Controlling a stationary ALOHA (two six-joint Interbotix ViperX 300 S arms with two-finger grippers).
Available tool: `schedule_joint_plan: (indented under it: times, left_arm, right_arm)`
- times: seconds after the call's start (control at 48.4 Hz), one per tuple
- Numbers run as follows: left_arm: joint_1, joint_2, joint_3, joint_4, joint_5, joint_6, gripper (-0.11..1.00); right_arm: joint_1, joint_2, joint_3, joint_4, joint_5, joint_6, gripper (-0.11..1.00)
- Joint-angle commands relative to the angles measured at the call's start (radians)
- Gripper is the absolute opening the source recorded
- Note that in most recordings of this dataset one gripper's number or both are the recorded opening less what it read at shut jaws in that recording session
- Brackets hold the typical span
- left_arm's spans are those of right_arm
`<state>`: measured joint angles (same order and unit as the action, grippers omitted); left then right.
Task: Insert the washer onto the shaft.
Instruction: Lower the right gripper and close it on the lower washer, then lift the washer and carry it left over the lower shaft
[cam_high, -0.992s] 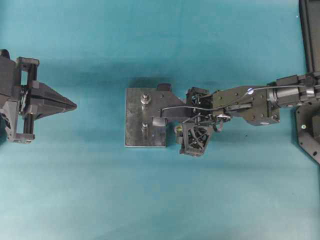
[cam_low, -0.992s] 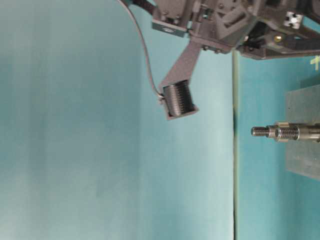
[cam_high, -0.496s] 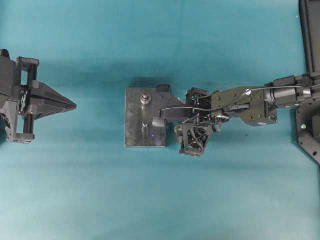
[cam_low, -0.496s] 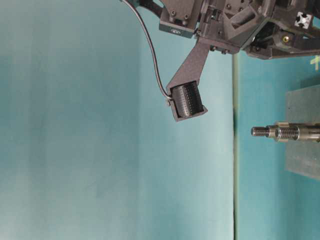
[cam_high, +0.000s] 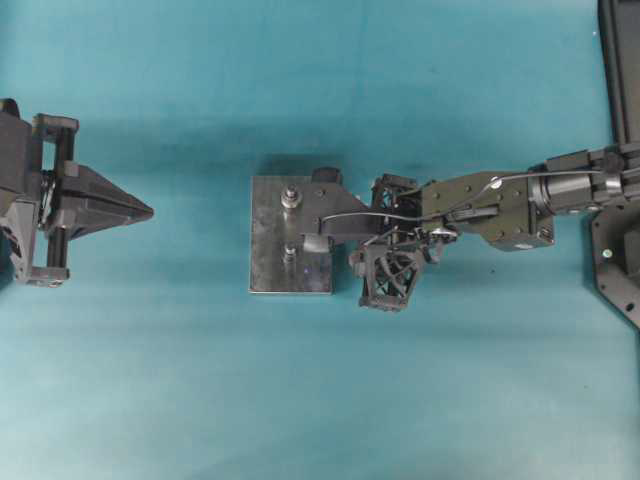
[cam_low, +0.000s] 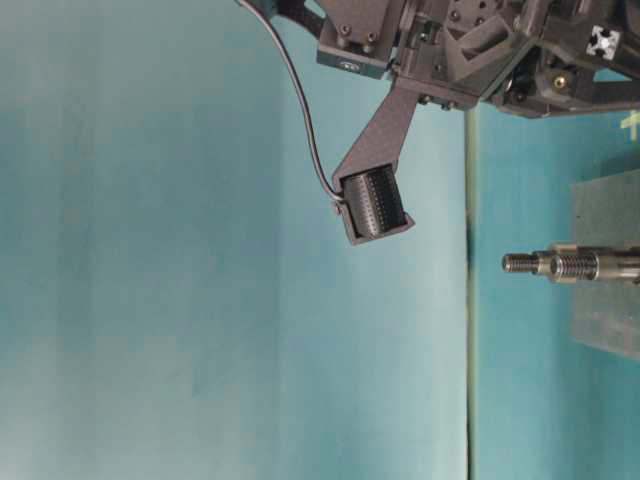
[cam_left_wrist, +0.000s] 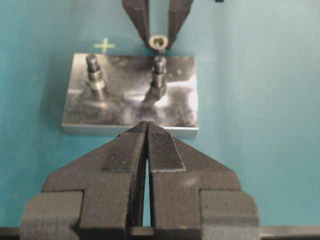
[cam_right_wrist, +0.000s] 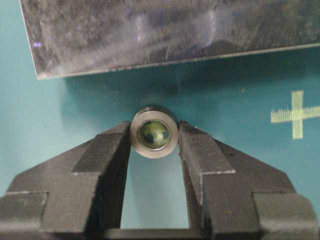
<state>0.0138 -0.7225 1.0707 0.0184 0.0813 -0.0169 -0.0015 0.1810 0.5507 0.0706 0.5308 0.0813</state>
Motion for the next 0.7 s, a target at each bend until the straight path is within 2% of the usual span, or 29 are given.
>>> schedule_joint_plan:
  times: [0.0,0.186,0.434,0.682]
  left_arm:
    - [0.0,-0.002,-0.015,0.003,-0.009,-0.002,0.0]
    - [0.0,-0.002,-0.015,0.003,-0.009,-0.002,0.0]
    - [0.0,-0.003,-0.012,0.003,-0.009,-0.003,0.0]
    - [0.0,-0.003,-0.011,0.003,-0.009,-0.003,0.0]
  right_arm:
    - [0.003,-0.055,-0.043,-0.002,0.023,0.009,0.33]
    - [0.003,-0.106,-0.132,-0.014,0.095,0.008,0.33]
    - [0.003,-0.097,-0.276,-0.031,0.152,-0.002,0.33]
    - [0.006,-0.063,-0.314,-0.037,0.158,-0.014,0.33]
